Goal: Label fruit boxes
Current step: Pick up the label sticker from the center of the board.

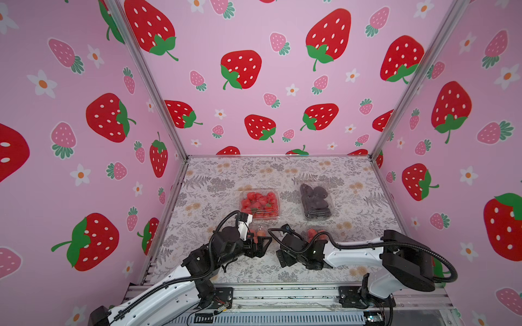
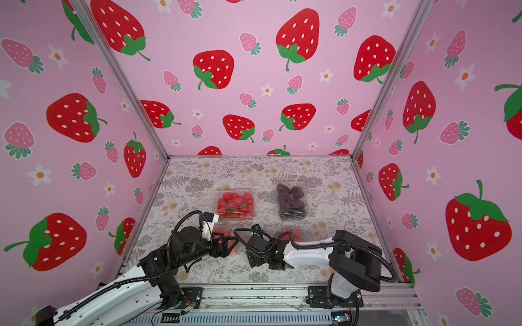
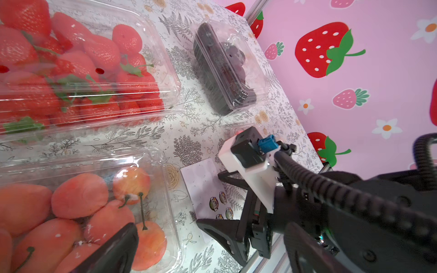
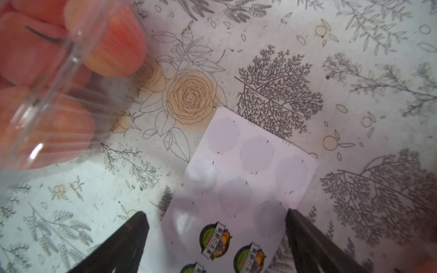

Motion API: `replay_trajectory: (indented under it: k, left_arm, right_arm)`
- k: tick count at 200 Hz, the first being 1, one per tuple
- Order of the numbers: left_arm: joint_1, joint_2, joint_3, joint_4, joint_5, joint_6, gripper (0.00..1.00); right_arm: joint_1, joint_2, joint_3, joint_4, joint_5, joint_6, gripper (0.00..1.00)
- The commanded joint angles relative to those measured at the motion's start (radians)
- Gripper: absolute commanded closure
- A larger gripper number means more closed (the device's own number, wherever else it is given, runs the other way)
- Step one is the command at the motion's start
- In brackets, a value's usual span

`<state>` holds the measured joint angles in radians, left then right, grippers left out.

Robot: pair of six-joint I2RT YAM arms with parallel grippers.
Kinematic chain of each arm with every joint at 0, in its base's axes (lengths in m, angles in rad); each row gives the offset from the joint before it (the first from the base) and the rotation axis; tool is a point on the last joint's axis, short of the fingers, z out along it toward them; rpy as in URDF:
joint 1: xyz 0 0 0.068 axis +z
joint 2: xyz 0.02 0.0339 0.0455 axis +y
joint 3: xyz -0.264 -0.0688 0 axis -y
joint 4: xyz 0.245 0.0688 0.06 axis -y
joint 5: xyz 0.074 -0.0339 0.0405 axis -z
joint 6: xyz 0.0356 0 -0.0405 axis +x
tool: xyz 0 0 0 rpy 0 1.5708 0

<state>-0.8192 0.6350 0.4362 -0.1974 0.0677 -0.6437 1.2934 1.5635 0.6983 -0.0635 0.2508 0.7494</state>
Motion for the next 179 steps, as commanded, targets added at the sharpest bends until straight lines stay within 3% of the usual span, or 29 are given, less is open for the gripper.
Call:
replay_trajectory:
  k: [1, 12, 34, 58, 88, 179]
  left_arm:
    - [-0.003, -0.016, -0.004, 0.023, 0.024, -0.017, 0.01]
    - [-0.004, -0.023, -0.006, 0.022, 0.043, -0.021, 0.01]
    - [-0.003, -0.076, -0.006, 0.003, 0.106, -0.030, 0.01]
    - [-0.003, -0.142, 0.007, -0.089, -0.009, -0.011, 0.01]
    - [-0.002, -0.164, 0.009, -0.147, -0.096, -0.005, 0.01]
    - [-0.002, -0.138, -0.026, -0.072, -0.054, -0.016, 0.01]
  right_arm:
    - [0.006, 0.051, 0.004, 0.048, -0.021, -0.005, 0.07]
    - [0.006, 0.070, 0.008, 0.090, -0.029, -0.049, 0.08]
    - [0.006, 0.086, 0.014, 0.093, 0.071, -0.081, 0.10]
    - [0.006, 0.066, 0.021, 0.067, 0.103, -0.078, 0.09]
    - [0.107, 0.083, 0.072, -0.099, 0.254, 0.028, 0.07]
    - [0.110, 0.093, -0.015, -0.094, 0.175, 0.123, 0.14]
